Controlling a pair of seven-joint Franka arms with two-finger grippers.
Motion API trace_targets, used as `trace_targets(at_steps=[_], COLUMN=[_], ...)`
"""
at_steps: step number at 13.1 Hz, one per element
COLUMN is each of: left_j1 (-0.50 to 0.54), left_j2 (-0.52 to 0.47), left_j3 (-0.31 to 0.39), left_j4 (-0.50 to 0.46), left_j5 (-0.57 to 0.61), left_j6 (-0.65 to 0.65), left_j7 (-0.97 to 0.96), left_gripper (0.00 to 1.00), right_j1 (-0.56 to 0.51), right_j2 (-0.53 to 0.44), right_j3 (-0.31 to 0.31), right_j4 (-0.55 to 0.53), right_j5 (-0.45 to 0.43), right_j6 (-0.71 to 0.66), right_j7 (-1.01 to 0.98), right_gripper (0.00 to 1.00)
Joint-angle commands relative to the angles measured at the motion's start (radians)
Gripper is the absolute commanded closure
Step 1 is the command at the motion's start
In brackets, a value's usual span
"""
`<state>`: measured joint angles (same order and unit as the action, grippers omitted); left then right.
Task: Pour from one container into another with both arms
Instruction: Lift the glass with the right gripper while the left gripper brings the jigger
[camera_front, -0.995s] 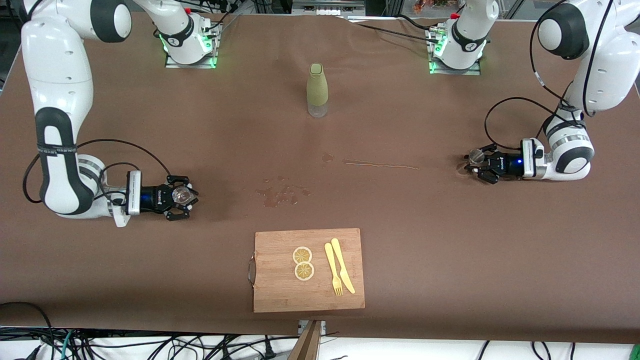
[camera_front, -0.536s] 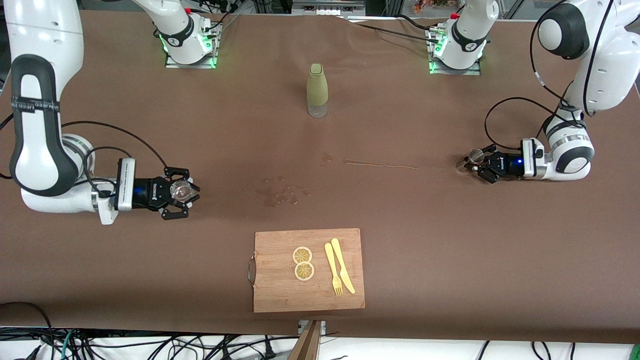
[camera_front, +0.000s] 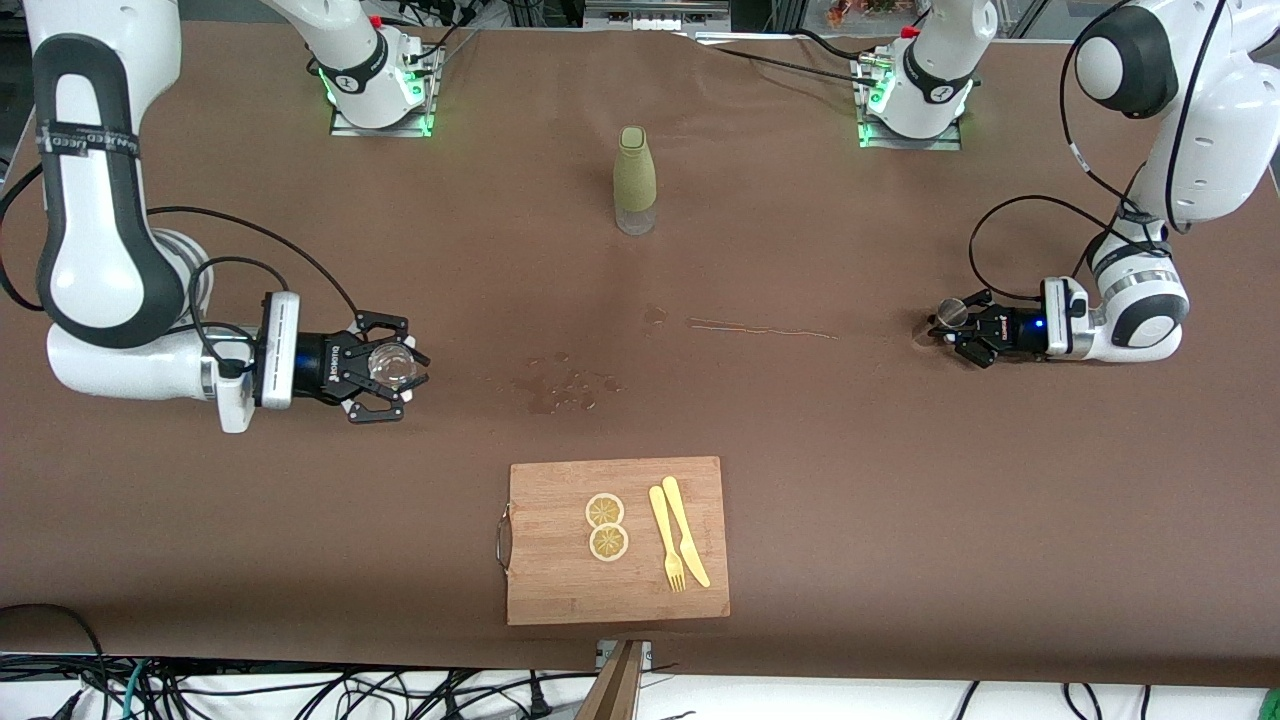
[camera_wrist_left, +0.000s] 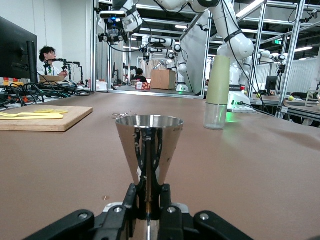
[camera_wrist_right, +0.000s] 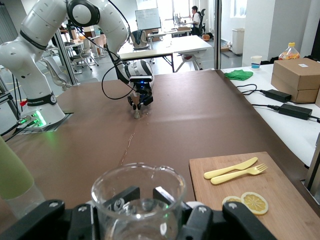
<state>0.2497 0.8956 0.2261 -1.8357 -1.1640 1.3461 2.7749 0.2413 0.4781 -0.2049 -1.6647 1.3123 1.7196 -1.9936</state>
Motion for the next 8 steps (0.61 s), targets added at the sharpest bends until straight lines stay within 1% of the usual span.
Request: trace_targets(at_steps=[1,3,5,7,8], left_j1=[-0.049,-0.081,-0.136,-0.187,-0.211], left_j2=[-0.058,-0.073,-0.108,-0.119,-0.119], left_j3=[-0.037,-0.123,-0.177,-0.247,-0.293], left_j4=[-0.017,-0.011,-0.008,-0.008,-0.007], left_j5=[-0.019,-0.081,-0.121,-0.213,-0.264], left_j6=[0.034,0.054,0.167,0.278,0.345], left_j7=[0.119,0.063,0.017,-0.032,-0.041], left_gripper=[1.0,1.0,1.0,1.0,1.0], right_j1=[0.045,0.084,0.122,0.157,0.173], right_j2=[-0.041,-0.041,-0.041,-0.036,-0.032], right_j3=[-0.004,-0.004,-0.005,-0.005,-0.005], right_j4=[-0.041,-0.036,-0.036,-0.033,-0.03], right_j5=[-0.001,-0.004,-0.004,-0.005,-0.005], right_j6=[0.07,0.122,0.175,0.234,0.265], right_j7=[0.058,0.097,0.127,0.173,0.196], right_gripper=[0.78,0.78,0.78,0.78,0.78])
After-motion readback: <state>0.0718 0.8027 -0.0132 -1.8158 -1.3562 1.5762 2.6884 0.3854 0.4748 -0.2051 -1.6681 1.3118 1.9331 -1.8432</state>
